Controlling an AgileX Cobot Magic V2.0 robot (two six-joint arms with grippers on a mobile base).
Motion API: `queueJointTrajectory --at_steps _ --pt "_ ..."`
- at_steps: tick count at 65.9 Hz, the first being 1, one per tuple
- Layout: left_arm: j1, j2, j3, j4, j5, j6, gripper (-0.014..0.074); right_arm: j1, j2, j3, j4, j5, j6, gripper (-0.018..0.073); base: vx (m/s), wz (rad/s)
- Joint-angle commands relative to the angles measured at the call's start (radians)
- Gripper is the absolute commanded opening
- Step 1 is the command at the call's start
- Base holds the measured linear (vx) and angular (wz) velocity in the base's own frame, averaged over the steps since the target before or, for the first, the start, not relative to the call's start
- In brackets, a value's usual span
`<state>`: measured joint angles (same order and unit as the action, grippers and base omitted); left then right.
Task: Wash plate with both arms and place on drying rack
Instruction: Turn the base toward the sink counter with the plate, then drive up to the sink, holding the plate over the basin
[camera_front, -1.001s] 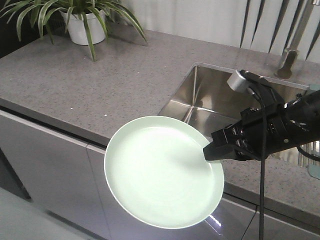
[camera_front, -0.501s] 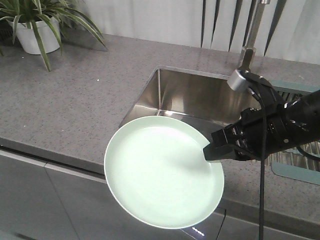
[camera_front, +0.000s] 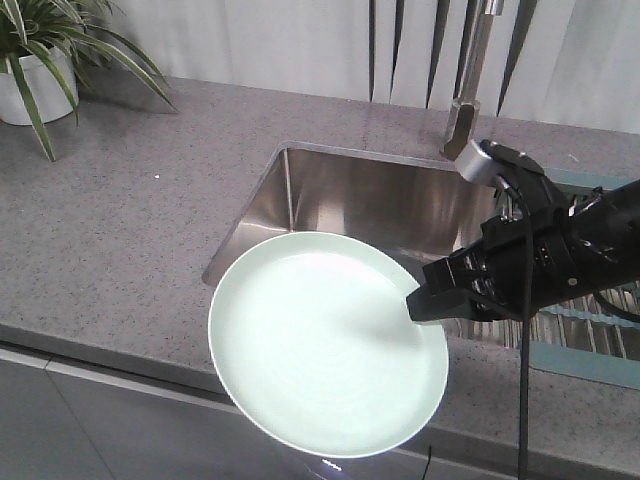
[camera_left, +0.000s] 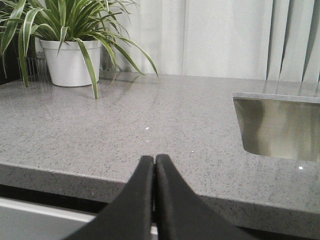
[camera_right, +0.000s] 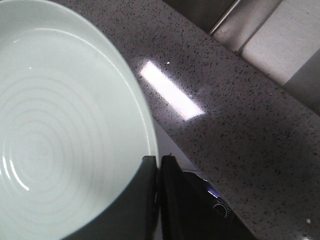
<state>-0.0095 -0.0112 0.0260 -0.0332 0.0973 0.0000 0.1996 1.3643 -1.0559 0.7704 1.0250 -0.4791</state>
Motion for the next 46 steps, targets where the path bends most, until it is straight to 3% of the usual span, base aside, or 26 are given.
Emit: queueJointTrajectory --at_steps 1,46 --pt "-0.007 -0.015 -0.025 -0.002 -0.073 -0.012 -0.0007 -0.003 -0.031 -0.024 0.05 -0.016 -0.004 -0.0009 0.08 -0.03" --pt "-0.007 -0.015 -0.025 -0.002 -0.073 -0.012 -0.0007 -0.003 -0.031 -0.024 0.05 -0.016 -0.004 -0.0009 0.09 -0.06"
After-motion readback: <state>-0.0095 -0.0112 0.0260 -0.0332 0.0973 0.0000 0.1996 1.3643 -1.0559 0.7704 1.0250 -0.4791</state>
